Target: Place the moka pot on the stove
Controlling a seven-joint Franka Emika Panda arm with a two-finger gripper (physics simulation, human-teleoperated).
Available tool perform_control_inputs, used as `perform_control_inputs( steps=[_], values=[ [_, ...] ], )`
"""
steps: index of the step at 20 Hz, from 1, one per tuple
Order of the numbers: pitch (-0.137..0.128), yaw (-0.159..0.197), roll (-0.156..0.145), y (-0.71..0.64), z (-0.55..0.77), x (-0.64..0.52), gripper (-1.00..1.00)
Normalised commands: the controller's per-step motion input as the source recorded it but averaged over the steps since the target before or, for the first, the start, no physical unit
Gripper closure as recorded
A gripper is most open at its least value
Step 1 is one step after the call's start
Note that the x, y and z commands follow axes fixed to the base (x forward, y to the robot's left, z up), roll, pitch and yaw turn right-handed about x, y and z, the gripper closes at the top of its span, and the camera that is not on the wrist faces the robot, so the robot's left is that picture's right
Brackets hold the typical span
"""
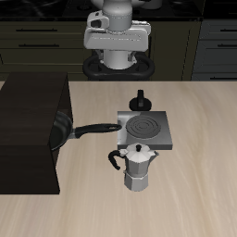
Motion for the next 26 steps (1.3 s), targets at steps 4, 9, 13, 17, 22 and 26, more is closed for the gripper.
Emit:
perform_control_inputs(
  steps=[4,9,13,17,22,26],
  values=[
    [-0.004,-0.008,-0.020,0.01,0.01,0.22,-1.00],
    [0.019,-0.005,0.028,0.11,0.01,0.36,-1.00],
    [0.032,-0.033,0.025,0.11,-0.03,0.35,-1.00],
    [-0.007,0.019,0.000,0.05,0.02,0.17,-1.00],
    [-0.012,-0.013,-0.008,0.05,0.08,0.29,-1.00],
    [-0.005,0.014,0.006,0.08,0.06,0.28,-1.00]
  ],
)
